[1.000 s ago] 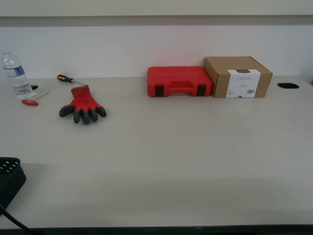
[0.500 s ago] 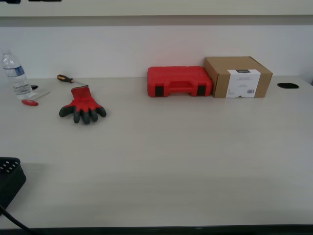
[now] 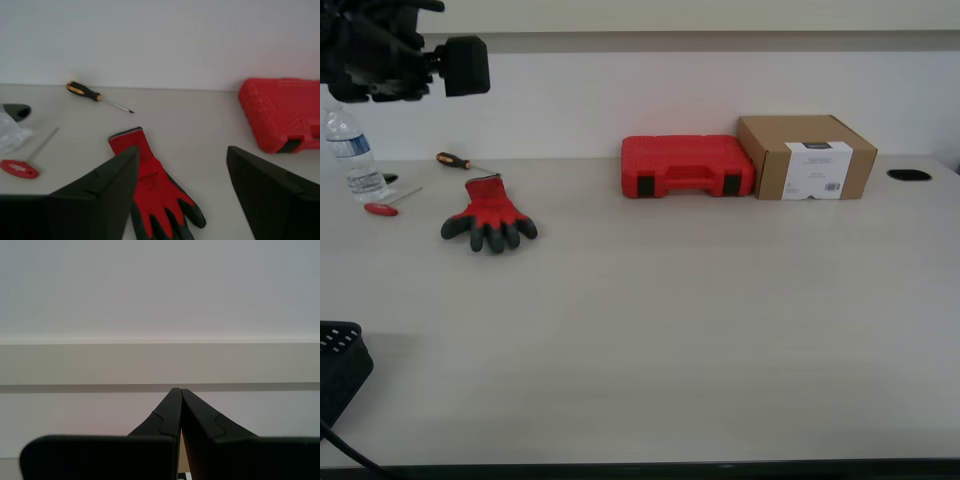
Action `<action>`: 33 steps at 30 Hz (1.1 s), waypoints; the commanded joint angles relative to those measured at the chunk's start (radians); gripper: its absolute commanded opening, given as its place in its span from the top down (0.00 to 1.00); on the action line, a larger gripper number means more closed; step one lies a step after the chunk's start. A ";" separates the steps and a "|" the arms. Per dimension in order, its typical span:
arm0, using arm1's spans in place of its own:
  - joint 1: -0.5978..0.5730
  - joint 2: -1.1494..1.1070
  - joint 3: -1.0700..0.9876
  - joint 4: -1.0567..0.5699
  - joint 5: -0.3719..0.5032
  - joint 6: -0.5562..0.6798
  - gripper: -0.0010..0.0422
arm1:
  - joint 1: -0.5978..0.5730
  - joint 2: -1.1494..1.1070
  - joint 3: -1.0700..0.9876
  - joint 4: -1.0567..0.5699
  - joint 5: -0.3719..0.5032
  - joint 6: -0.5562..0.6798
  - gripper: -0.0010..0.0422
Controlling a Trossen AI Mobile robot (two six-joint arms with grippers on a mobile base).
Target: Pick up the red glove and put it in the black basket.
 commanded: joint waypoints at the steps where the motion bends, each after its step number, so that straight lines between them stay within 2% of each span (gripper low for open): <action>1: 0.001 0.000 0.002 0.003 0.000 0.003 0.98 | 0.000 0.076 0.035 0.004 0.072 -0.001 0.61; 3: 0.001 0.000 0.002 0.002 0.000 0.003 0.98 | 0.000 0.117 0.060 0.004 0.097 -0.002 0.65; 6: 0.001 0.000 0.002 0.002 0.000 0.003 0.98 | 0.000 0.170 0.101 0.004 0.099 0.000 0.59; 10: 0.001 0.000 0.002 0.002 0.000 0.003 0.98 | 0.001 0.237 0.167 -0.006 0.094 -0.002 0.36; 14: 0.001 0.000 0.002 0.002 0.000 0.003 0.98 | 0.001 0.316 0.283 -0.098 0.035 -0.026 0.02; 15: 0.001 0.000 0.002 0.002 0.000 0.003 0.98 | 0.001 0.336 0.316 -0.127 0.026 -0.025 0.03; 18: 0.001 0.000 0.002 0.002 0.000 0.003 0.98 | 0.001 0.394 0.416 -0.174 0.059 -0.005 0.27; 21: 0.001 0.000 0.002 0.002 0.000 0.003 0.98 | 0.001 0.432 0.502 -0.178 0.099 0.003 0.59; 22: 0.001 0.000 0.002 0.002 0.000 0.003 0.98 | 0.002 0.434 0.521 -0.178 0.126 0.008 0.66; 24: 0.001 0.000 0.002 0.002 0.000 0.003 0.98 | 0.002 0.454 0.575 -0.196 0.147 0.011 0.75; 25: 0.001 0.000 0.002 0.003 0.000 0.003 0.98 | 0.002 0.467 0.607 -0.225 0.154 0.016 0.74; 28: 0.001 0.000 0.002 0.002 0.000 0.003 0.98 | 0.002 0.522 0.687 -0.326 0.154 0.035 0.58; 32: 0.001 0.000 0.002 0.002 0.000 0.003 0.98 | 0.002 0.585 0.723 -0.368 0.144 0.026 0.23; 33: 0.001 0.000 0.002 0.001 0.000 0.003 0.98 | 0.002 0.599 0.724 -0.373 0.109 0.013 0.12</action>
